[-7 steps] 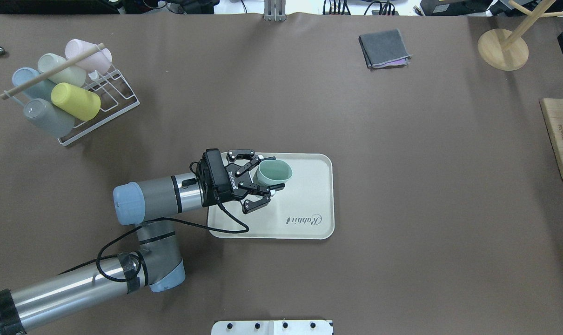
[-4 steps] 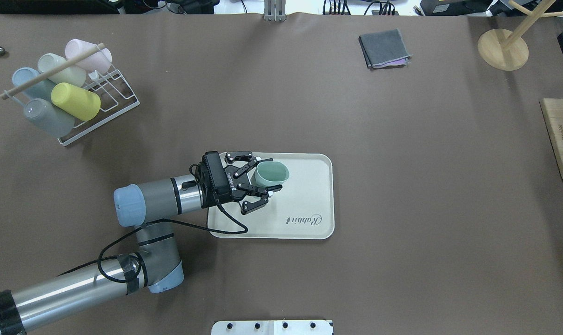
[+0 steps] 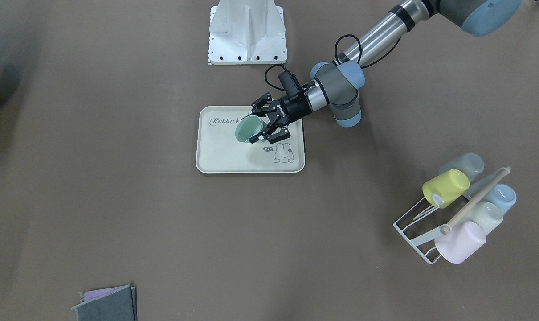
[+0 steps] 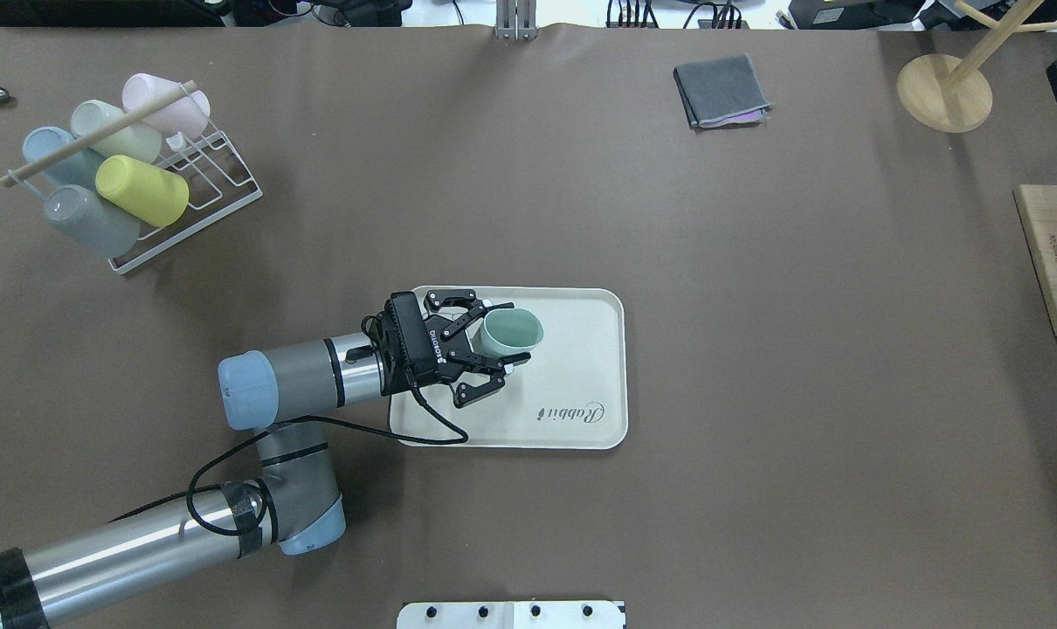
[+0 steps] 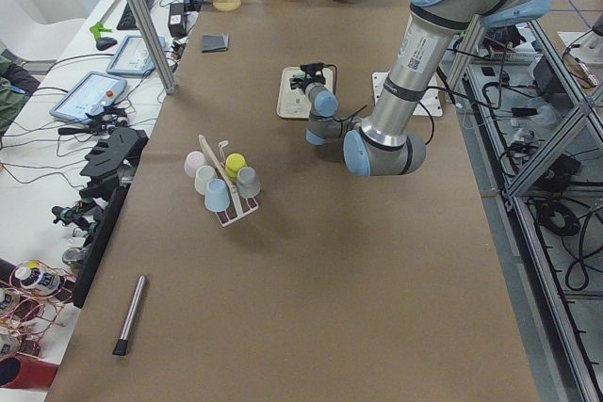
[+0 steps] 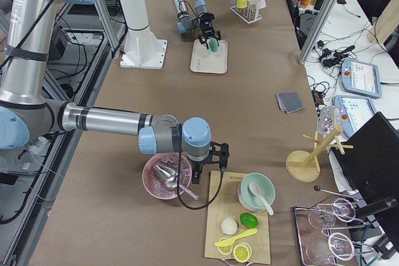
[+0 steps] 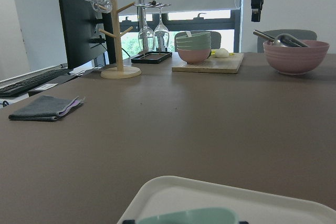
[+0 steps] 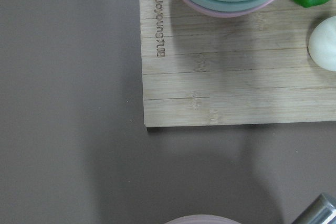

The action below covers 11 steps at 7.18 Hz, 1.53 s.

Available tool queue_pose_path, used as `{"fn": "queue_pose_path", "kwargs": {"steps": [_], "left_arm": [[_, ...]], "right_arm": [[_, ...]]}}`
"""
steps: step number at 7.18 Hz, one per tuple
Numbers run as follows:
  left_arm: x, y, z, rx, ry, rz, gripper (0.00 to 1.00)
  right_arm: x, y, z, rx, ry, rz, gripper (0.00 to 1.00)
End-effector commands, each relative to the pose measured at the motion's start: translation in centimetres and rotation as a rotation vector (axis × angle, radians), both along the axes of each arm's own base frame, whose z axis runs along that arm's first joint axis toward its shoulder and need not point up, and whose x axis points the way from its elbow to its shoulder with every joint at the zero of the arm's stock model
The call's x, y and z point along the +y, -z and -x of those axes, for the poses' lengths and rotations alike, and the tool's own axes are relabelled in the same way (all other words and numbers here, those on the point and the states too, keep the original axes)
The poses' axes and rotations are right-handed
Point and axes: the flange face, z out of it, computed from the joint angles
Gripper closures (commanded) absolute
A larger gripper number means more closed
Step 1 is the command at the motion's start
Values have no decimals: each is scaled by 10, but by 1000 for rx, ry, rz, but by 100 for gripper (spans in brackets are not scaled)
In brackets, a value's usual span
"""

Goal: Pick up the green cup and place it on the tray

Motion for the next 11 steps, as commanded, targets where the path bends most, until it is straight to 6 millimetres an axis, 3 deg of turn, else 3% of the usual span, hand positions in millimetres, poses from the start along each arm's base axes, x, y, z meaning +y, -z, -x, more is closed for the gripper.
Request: {"fn": "queue_pose_path", "kwargs": {"steps": [1,2,5,8,9,10,11], "left_arm": [[0,-2,-2,-18,4,-3,37],[3,-14,4,-29,2,1,2],[13,-48,38,-23,8,-2,1],[13,-47,41,-14,10,-5,2],[15,-33,47,6,10,-10,1],[16,-7,54,12,12,-9,1],[5,18,60,-54,32,17,2]], "right_arm": [[-1,-1,0,1,0,1,0],[-1,0,0,1,0,-1,0],[-1,0,0,1,-1,-1,0],[-1,-1,0,1,0,1,0],[-1,-1,0,1,0,1,0],[0,-3,0,1,0,6,0],[0,-3,0,-1,1,6,0]]}}
